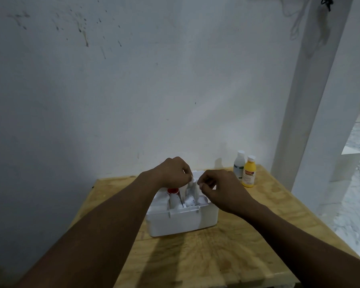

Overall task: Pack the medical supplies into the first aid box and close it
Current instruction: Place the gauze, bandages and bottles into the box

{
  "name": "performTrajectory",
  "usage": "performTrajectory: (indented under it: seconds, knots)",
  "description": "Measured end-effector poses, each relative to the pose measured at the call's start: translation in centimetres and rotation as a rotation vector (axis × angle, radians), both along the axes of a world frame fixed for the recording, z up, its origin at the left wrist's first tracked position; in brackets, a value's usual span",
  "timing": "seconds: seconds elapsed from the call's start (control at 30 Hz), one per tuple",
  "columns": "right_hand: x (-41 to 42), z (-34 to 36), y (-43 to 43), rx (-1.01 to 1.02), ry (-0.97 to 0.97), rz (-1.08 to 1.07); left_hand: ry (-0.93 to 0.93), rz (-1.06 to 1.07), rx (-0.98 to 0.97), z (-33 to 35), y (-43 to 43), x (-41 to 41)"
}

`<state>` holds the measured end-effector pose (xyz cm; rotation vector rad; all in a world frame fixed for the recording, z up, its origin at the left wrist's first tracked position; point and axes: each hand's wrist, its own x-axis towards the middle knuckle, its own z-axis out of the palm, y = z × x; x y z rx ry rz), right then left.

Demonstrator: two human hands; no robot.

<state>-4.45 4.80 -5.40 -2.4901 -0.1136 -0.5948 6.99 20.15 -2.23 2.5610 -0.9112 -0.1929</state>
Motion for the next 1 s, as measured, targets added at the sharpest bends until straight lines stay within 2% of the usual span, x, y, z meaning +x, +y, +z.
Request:
performTrajectory:
  seconds: [0.27,0.5,0.77,1.0]
  knots:
    - [1.6,2.5,-6.2,0.098,-0.108,-0.293,-0.027,-0.019,-0.059,1.4,-1.6,0.5]
    - [3.2,2.2,-12.8,-0.012,0.001,-0.472,-0.123,-0.071,-0.047,2.0,-8.1,2.1]
    - [4.9,-0.7,-16.1,-0.052,0.096,-0.462,-0.142,-0.193,0.000,-0.8,-16.6,3.9]
    - [5.9,-2.0,-17.6,-0.026,0.040,-0.415,-0.136,-0.219,0.021,-1.9,-20.1,5.0]
